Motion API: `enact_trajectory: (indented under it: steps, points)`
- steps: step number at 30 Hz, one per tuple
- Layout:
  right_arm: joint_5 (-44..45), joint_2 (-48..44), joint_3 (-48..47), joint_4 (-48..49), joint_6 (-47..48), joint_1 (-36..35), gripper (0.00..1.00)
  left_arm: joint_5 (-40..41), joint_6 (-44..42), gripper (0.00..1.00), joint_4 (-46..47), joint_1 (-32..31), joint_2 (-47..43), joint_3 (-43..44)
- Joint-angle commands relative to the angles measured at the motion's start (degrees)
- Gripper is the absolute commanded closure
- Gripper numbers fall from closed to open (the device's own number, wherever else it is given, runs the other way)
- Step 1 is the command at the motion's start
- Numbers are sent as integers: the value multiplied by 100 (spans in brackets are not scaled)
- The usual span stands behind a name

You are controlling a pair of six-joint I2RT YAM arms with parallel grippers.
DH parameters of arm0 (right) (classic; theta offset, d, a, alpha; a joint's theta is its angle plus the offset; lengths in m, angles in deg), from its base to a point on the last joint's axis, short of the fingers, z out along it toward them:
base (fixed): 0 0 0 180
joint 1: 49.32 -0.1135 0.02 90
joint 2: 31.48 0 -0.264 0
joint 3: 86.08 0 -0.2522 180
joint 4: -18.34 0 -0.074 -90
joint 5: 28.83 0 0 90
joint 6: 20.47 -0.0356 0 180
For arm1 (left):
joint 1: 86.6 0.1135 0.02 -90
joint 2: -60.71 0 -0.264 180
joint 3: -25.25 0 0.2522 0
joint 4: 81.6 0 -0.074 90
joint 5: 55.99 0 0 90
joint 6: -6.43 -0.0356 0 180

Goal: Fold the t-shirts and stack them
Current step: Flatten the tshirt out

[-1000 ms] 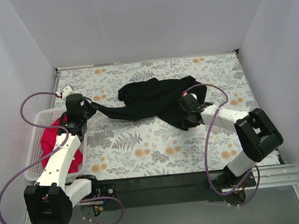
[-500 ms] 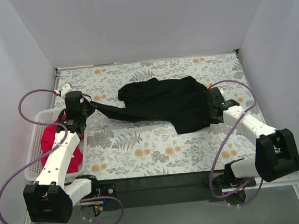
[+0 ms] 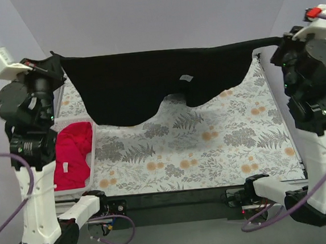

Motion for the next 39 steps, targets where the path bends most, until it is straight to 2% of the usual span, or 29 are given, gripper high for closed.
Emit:
enact_trajectory:
  steps: [1,7,15,18,22,23,27,29,33,37,39]
  points:
    - [349,-654,-241,189,947,49,99,-72,-260,100,-157,37,-509,375]
    - [-108,-1535,-380,550,1650,49,99,-521,-234,100,-148,37,-1169,506]
    - [-416,-1168,-874,585,2012,49,99,-758,-251,100,-271,37,-871,762]
    - [-627,-737,-488,699,1994,49,99,-960,-155,100,-298,37,-178,280]
    - [-698,-359,618,1269,1941,49,99,-943,-76,100,246,37,473,-965]
    - [-681,-210,1195,1497,1941,58,99,-926,-76,100,500,37,614,-1152]
    - [-601,361,2401,2997,1889,49,99,-583,-67,100,1097,46,1650,-1839]
    - [-636,877,2729,3335,1853,58,99,-364,-23,100,1380,55,2300,-2119]
    - [-672,2012,2897,4100,1880,58,99,-214,3,100,2031,116,3478,-2087]
    - [-672,3217,2494,4171,1994,67,99,-336,12,100,2076,143,4900,-1490]
    - [-698,3797,2344,4162,2073,93,99,-389,-32,100,2067,151,5298,-1113]
